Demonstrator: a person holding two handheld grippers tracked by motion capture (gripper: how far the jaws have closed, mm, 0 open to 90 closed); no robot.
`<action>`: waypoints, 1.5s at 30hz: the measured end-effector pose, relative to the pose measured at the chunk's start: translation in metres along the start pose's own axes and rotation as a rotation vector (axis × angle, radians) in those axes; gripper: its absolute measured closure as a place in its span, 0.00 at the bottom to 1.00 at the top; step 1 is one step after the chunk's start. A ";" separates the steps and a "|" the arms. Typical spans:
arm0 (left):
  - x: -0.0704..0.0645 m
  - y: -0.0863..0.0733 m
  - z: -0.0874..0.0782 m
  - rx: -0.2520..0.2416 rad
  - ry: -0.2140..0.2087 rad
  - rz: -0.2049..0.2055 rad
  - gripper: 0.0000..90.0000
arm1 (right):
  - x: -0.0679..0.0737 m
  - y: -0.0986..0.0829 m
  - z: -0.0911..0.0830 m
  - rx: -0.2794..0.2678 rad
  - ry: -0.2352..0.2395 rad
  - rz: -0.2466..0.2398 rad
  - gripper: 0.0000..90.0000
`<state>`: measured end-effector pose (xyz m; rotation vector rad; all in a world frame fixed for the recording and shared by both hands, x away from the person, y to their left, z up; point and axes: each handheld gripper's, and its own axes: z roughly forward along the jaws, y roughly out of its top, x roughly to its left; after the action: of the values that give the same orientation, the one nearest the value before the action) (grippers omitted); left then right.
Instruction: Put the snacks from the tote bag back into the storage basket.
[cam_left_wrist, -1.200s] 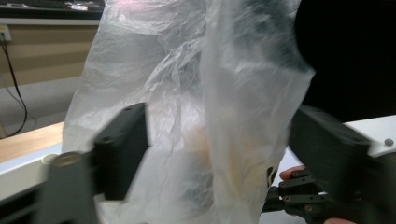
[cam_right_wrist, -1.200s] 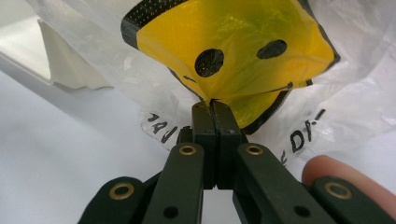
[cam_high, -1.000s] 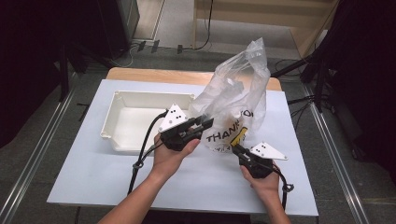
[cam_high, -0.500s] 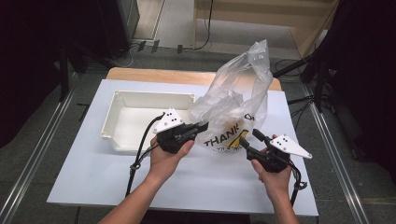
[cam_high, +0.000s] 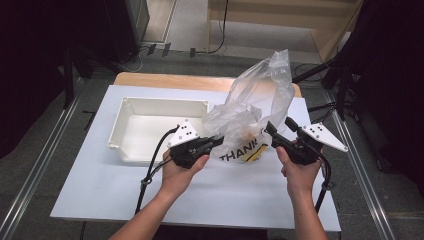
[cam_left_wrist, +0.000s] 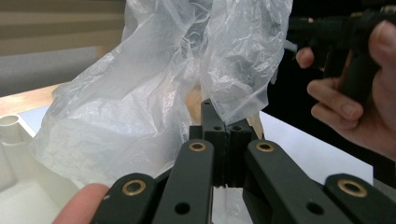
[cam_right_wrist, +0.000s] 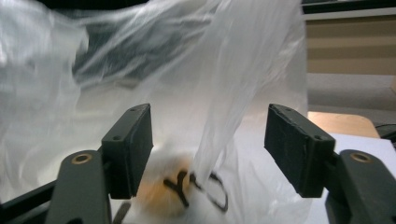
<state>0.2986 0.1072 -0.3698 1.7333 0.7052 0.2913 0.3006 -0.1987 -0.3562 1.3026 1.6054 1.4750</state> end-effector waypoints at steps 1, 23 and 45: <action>0.000 -0.001 0.000 0.002 0.001 -0.002 1.00 | 0.000 0.002 0.000 -0.009 -0.002 0.007 0.36; 0.002 -0.016 0.003 0.016 0.005 -0.039 1.00 | -0.002 -0.007 0.009 0.021 -0.053 -0.023 1.00; -0.001 -0.020 0.001 -0.032 0.073 -0.096 0.35 | -0.008 -0.055 0.021 0.116 -0.060 -0.042 1.00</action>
<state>0.2926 0.1088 -0.3889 1.6597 0.8303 0.2994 0.3078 -0.1928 -0.4148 1.3550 1.6908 1.3226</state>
